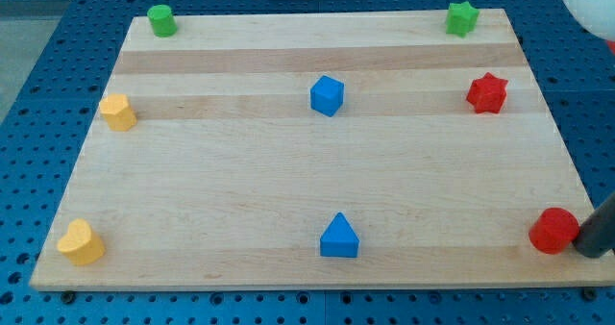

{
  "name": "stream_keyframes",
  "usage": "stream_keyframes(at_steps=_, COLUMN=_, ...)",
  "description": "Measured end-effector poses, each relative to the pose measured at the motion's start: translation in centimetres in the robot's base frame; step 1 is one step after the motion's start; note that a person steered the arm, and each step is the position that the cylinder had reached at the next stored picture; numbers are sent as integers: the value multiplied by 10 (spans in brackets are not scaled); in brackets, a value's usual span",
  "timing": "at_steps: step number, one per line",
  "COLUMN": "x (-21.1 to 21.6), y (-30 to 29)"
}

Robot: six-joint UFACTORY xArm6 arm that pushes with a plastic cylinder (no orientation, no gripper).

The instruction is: Move the red circle towards upwards of the board

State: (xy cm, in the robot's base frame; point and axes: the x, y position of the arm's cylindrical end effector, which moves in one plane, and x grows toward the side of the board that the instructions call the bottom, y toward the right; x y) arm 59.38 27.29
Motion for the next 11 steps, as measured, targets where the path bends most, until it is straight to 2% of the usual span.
stream_keyframes(at_steps=3, x=10, y=-16)
stream_keyframes(at_steps=5, x=10, y=-54)
stream_keyframes(at_steps=8, x=9, y=-46)
stream_keyframes(at_steps=11, x=-34, y=-45)
